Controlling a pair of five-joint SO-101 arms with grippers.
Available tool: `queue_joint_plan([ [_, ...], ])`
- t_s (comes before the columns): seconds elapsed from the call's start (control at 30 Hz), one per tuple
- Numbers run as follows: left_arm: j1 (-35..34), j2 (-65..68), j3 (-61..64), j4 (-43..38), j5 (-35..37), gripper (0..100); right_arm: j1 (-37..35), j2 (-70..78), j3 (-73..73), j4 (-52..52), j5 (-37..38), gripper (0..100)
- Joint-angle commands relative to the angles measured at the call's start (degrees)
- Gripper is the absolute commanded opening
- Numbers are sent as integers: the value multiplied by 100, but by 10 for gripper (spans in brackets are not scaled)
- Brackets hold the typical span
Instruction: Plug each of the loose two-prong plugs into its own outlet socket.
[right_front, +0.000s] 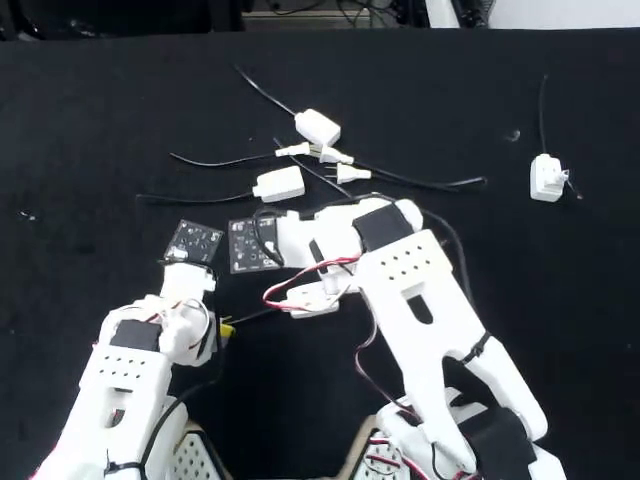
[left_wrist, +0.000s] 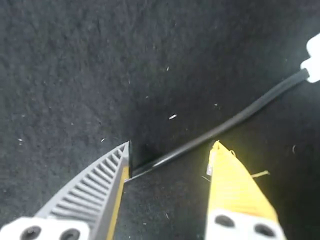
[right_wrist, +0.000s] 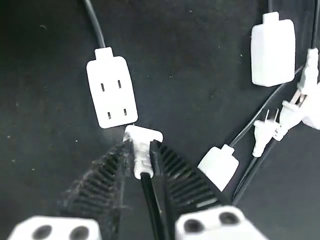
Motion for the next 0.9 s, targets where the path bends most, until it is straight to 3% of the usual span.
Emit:
queue_joint_plan([
  [0.0,84,9,-66,-62,0,253,-53,295,-233,-105,149,11],
  [0.3,92,26,-66,-62,0,253,-53,1613,-1815,949,158,11],
  [0.63,-268,70,-66,-580,0,252,-62,1736,-1903,1046,158,11],
  [0.87,-558,70,-57,-791,202,252,-492,1736,-1912,1336,132,11],
])
